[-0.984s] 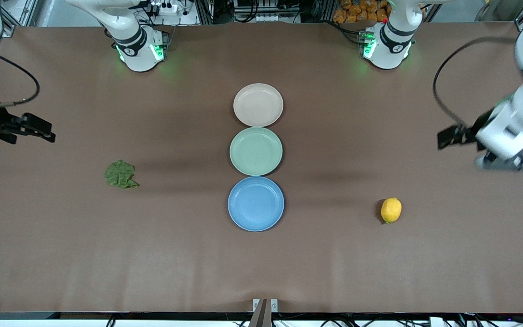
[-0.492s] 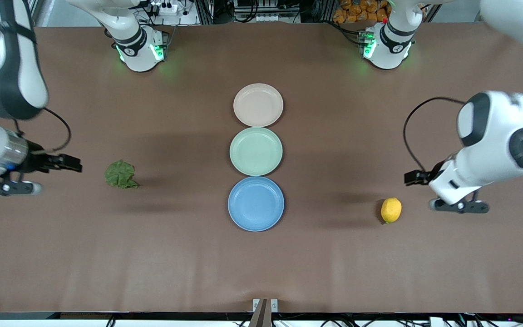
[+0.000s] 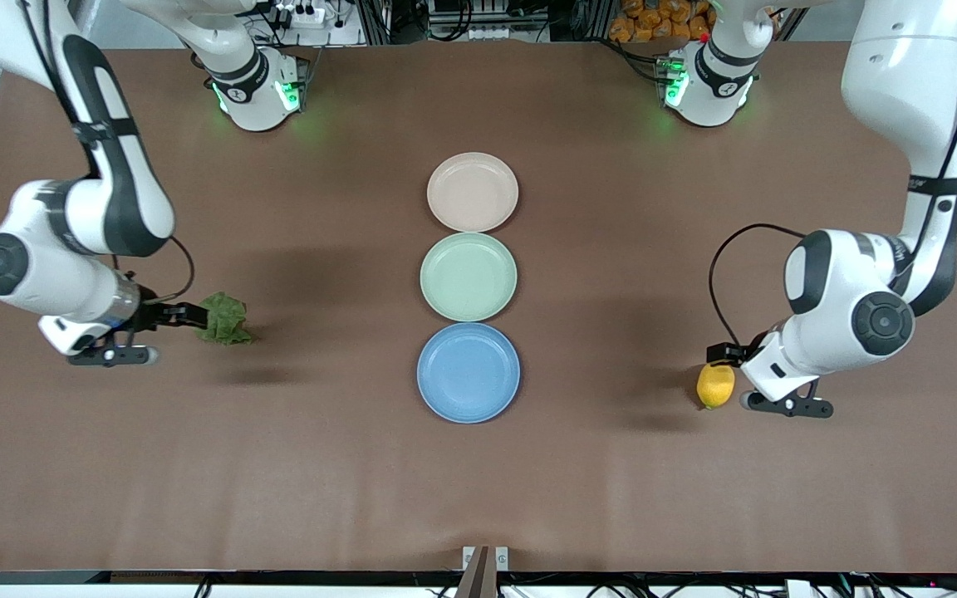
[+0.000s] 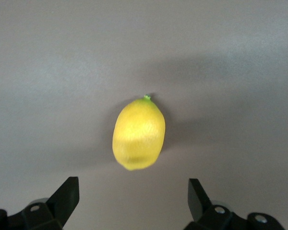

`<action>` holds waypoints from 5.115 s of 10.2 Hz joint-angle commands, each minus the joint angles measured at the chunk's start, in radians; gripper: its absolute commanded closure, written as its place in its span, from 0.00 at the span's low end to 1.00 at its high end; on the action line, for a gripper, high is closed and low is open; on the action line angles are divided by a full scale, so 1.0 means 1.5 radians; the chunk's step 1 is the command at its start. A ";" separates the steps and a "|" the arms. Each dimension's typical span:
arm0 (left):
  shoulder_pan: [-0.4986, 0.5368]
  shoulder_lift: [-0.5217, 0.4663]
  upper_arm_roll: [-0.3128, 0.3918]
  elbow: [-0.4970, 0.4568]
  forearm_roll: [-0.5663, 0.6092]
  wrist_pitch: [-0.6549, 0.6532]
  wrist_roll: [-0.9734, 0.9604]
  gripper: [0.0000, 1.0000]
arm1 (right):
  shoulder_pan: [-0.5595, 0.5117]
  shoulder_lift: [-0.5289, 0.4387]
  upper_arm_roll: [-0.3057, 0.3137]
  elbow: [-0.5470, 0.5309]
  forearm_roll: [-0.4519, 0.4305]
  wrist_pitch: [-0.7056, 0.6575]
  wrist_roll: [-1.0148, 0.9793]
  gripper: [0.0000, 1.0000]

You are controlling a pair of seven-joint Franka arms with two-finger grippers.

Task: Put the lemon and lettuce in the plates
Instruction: 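Lower the left gripper to the lemon while the right gripper lowers to the lettuce, then close the left gripper on the lemon while the right gripper grasps the lettuce, then carry the lemon to the blue plate while the right gripper lifts the lettuce, then open the left gripper over the blue plate while the right gripper lowers the lettuce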

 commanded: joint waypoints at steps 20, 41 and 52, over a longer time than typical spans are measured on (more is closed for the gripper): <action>-0.067 0.041 -0.050 0.043 -0.020 0.105 -0.042 1.00 | -0.018 0.134 0.004 -0.017 -0.001 0.095 -0.047 0.64; -0.437 0.216 0.037 0.133 -0.010 0.385 -0.467 0.99 | 0.242 0.006 0.077 0.083 0.191 -0.222 0.316 1.00; -0.405 0.121 0.060 0.130 -0.010 0.300 -0.467 0.00 | 0.533 0.032 0.076 -0.006 0.188 -0.016 0.599 1.00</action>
